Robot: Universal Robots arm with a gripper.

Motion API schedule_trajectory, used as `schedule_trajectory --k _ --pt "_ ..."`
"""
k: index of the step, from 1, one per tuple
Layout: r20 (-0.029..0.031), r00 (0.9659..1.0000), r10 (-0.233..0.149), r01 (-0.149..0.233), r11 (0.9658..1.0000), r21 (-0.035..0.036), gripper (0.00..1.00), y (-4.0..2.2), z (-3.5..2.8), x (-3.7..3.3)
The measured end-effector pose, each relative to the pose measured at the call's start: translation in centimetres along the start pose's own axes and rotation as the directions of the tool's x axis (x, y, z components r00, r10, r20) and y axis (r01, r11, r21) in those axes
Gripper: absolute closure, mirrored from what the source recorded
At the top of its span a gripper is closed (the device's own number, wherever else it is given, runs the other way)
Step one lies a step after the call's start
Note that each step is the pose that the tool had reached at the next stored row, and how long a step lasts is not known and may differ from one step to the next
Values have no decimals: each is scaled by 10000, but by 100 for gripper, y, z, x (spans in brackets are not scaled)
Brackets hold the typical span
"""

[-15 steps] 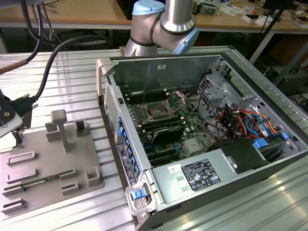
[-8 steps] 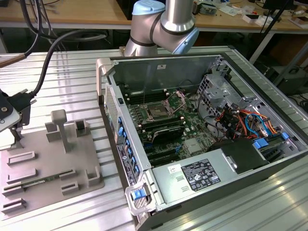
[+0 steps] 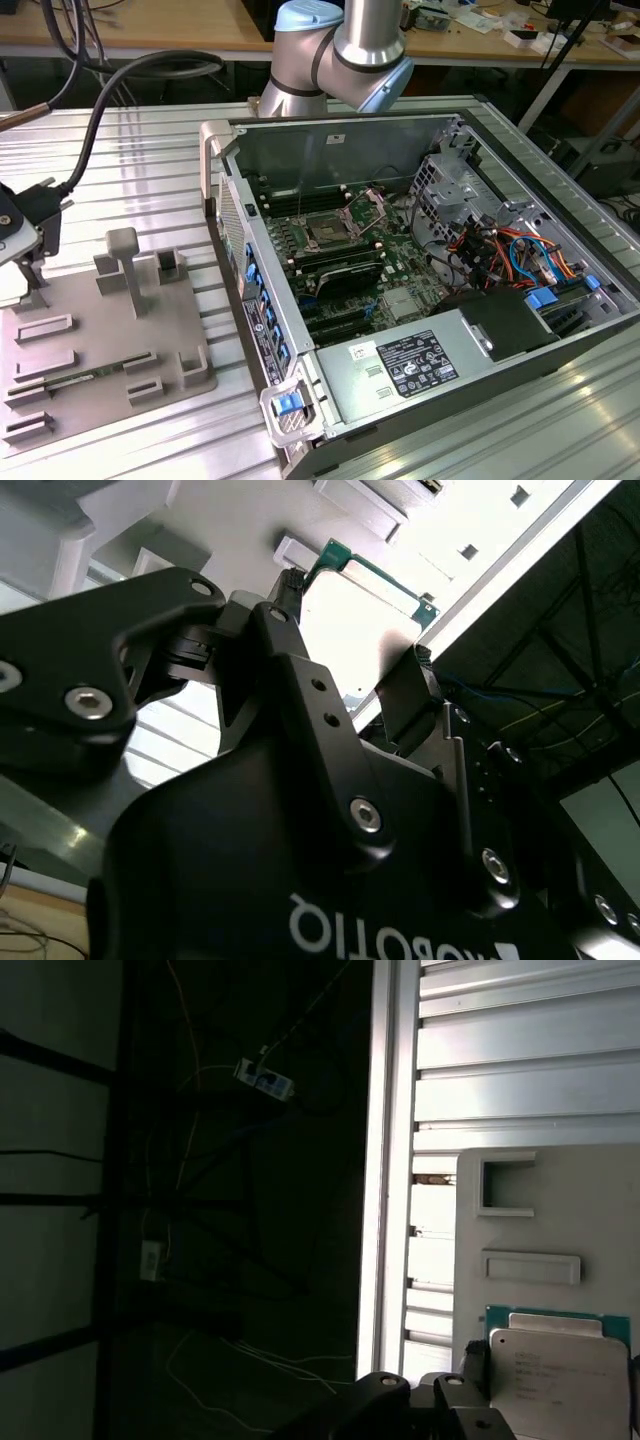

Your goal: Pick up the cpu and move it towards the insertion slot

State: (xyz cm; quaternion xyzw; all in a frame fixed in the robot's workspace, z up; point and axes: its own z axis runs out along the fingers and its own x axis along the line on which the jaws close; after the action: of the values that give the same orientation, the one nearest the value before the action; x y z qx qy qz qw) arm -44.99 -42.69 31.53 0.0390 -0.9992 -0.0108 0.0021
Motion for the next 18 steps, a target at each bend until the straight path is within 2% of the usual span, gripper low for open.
schedule_trajectory --k 18 --pt "0 10000 0 0 10000 0 45 4 -171 1"
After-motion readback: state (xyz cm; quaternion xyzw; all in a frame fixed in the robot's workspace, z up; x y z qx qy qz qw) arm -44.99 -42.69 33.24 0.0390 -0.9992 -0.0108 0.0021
